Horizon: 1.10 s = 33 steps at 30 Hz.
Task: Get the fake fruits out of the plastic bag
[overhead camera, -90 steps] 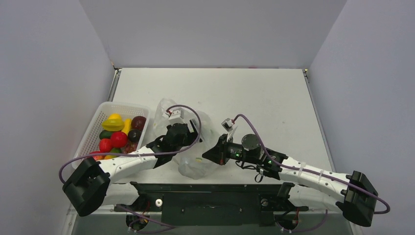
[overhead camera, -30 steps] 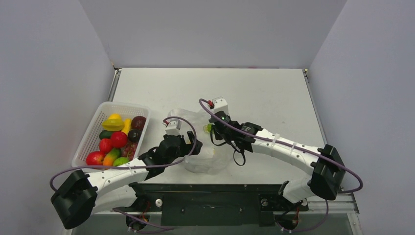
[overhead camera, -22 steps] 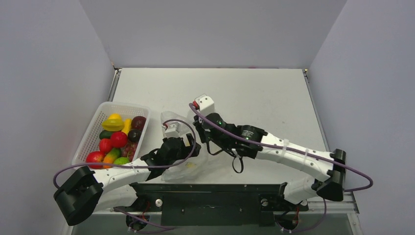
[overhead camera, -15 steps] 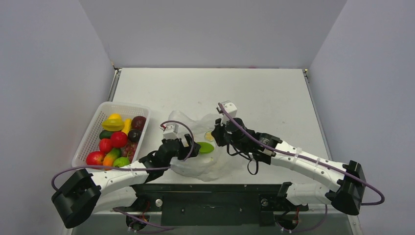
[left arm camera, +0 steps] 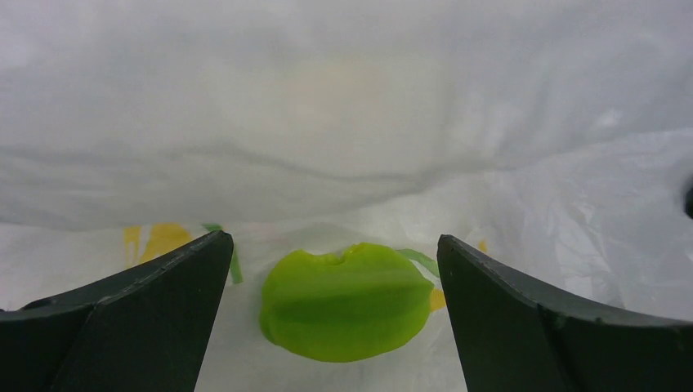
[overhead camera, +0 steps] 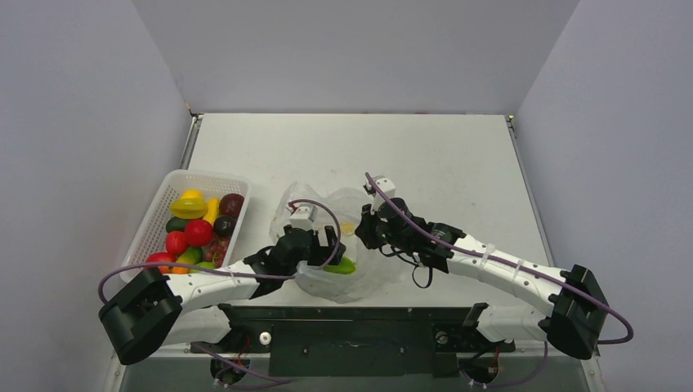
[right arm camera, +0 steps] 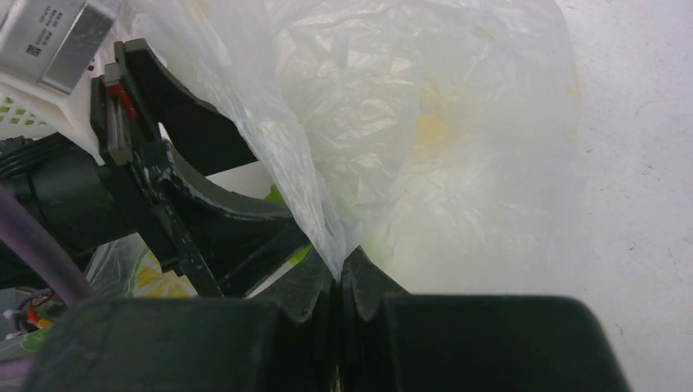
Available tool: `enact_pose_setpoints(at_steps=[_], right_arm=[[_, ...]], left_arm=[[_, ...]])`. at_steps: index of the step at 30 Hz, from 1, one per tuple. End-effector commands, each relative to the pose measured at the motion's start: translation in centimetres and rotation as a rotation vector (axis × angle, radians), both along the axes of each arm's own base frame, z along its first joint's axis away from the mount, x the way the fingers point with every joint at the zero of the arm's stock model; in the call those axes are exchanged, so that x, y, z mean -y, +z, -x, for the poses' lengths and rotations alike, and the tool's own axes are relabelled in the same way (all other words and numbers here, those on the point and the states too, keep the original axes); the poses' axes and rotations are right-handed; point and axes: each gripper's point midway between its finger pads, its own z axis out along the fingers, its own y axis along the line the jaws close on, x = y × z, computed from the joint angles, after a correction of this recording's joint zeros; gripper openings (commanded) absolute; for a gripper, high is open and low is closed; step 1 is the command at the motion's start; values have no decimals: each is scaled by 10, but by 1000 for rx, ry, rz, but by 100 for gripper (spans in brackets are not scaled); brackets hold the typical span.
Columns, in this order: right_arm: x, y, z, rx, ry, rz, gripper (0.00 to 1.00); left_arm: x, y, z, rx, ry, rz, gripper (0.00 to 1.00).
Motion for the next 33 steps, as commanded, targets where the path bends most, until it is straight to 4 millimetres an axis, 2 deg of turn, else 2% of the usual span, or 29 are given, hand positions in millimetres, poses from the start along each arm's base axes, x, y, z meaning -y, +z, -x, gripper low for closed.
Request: enact_pose_setpoints(at_steps=[1, 7, 15, 19, 22, 26, 28, 29, 31, 33], right_arm=[[-8, 36, -5, 62, 10, -96, 0], [-1, 41, -6, 80, -3, -108, 0], [4, 40, -3, 79, -10, -113, 0], [10, 39, -2, 84, -27, -118, 0], [14, 40, -1, 92, -36, -120, 0], [17, 39, -1, 95, -41, -110, 0], [19, 37, -2, 95, -47, -102, 0], [19, 36, -2, 95, -49, -98, 0], [20, 32, -3, 91, -52, -89, 0], [21, 28, -3, 85, -55, -82, 0]], left_arm=[[26, 19, 2, 63, -157, -62, 97], [32, 1, 20, 19, -282, -126, 97], [63, -24, 43, -37, -398, -172, 97], [61, -37, 38, -41, -359, -268, 93], [64, -35, 33, -28, -340, -273, 86], [72, -23, 27, -4, -335, -248, 67], [77, -14, 26, 7, -341, -227, 54], [80, -6, 25, 18, -343, -212, 43], [81, 6, 24, 31, -336, -193, 27], [81, 20, 22, 50, -326, -176, 17]])
